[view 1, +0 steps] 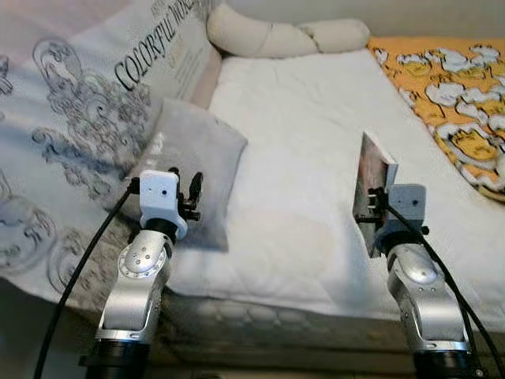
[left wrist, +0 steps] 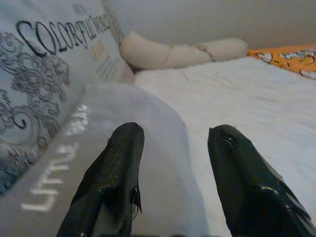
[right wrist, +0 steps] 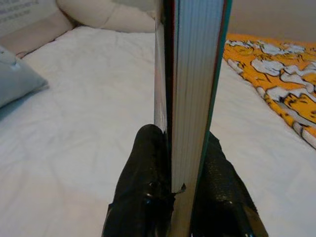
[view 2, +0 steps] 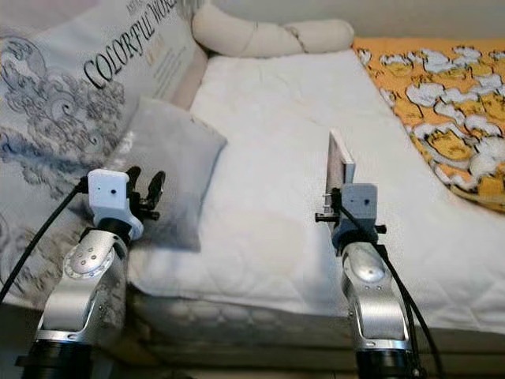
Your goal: Clean up the room
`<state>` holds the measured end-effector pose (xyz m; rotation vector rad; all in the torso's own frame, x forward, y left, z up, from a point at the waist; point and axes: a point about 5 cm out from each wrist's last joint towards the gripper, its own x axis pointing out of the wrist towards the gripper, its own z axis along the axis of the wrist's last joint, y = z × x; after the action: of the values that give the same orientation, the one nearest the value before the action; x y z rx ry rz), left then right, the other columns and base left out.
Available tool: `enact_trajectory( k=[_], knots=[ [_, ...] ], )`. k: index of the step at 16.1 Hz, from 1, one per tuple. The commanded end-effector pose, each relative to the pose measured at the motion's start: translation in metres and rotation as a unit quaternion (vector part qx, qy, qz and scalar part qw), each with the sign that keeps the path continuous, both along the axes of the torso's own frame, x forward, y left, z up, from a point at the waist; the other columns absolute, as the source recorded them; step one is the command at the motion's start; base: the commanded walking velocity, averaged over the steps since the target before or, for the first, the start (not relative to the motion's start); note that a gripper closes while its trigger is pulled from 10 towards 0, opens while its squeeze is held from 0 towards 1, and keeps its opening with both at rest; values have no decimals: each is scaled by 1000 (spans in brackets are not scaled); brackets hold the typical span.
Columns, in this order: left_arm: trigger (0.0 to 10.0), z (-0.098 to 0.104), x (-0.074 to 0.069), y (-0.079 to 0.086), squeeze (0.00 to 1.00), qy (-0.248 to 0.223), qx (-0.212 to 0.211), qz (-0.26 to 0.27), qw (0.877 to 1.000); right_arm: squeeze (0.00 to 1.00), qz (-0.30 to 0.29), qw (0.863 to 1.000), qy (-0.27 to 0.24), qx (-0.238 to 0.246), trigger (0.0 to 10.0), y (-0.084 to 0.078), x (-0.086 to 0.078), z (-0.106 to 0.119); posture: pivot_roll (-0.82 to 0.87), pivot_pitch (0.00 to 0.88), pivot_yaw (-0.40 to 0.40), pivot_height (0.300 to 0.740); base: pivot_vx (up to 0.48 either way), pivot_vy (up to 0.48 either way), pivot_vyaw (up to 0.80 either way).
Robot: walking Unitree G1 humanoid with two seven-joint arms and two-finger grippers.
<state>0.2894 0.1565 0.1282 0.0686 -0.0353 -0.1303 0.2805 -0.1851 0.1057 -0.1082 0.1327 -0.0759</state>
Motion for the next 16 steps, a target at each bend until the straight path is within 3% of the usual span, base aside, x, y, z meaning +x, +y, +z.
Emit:
enact_trajectory(
  k=[1, 10, 11, 12, 14, 16],
  knots=[
    [10000, 0, 2, 3, 0, 3, 17, -10, 1000, 0, 13, 999, -26, 16, 10000, 11, 8, 13, 2, 0, 36, 740, 337, 0, 0],
    [10000, 3, -2, -1, 0, -4, 8, -10, 1000, 0, 67, 997, -20, 37, 10000, 21, 21, 21, 30, 0, -20, 740, 334, 0, 0],
    [10000, 2, -3, -1, 0, 6, 19, -11, 1000, 0, 72, 996, -14, 48, 10000, 22, 23, 21, 39, 0, -27, 740, 0, 0, 0],
    [10000, 1, -5, -2, 0, 19, 46, -31, 998, 0, 92, 990, 15, 110, 10000, 26, 29, 23, 43, 0, -28, 740, 0, 0, 0],
    [10000, 4, -5, -5, 0, 22, 56, -60, 996, 0, 106, 977, 53, 176, 10000, 29, 37, 26, 45, 0, -26, 740, 0, 0, 0],
    [10000, 10, -5, -7, 0, 21, 58, -89, 994, 0, 131, 971, 75, 184, 10000, 27, 49, 28, 51, 0, -21, 740, 0, 0, 0]
  ],
)
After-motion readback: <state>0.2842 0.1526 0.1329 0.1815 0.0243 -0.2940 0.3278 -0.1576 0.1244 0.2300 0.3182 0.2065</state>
